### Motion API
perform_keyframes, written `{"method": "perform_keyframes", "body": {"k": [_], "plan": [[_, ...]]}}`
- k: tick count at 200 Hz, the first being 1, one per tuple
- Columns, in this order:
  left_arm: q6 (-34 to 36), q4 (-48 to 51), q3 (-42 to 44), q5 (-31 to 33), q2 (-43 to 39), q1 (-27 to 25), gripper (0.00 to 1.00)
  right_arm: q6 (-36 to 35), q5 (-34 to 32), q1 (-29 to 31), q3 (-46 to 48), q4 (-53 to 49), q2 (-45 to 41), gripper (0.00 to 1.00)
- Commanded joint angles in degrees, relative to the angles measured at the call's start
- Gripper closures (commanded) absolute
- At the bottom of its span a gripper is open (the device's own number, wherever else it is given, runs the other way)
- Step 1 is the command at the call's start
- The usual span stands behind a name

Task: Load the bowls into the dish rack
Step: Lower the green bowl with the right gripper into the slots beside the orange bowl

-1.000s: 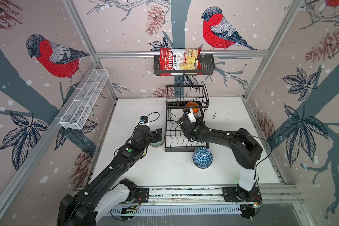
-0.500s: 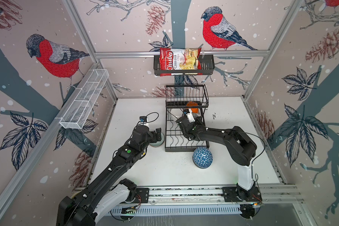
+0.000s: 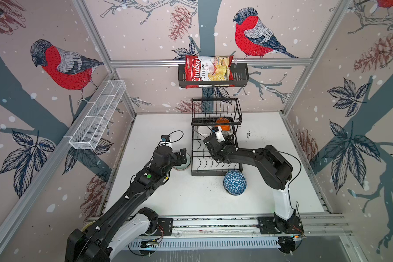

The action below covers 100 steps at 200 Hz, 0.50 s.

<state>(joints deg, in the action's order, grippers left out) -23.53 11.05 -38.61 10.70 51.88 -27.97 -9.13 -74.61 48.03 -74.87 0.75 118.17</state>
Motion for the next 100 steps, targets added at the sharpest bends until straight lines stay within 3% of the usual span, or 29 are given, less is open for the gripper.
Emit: {"method": "perform_keyframes", "body": {"k": [1,100], "plan": [[1.1,-0.7,0.1,0.7,-0.3,0.1,0.05,-1.4,-2.2,0.0,-0.5,1.4,0.8,1.00],[1.4,-0.5,0.3,1.3,-0.5,0.0,0.05,1.0,-1.9,2.4,-3.2,-2.6,4.8,1.00]]}}
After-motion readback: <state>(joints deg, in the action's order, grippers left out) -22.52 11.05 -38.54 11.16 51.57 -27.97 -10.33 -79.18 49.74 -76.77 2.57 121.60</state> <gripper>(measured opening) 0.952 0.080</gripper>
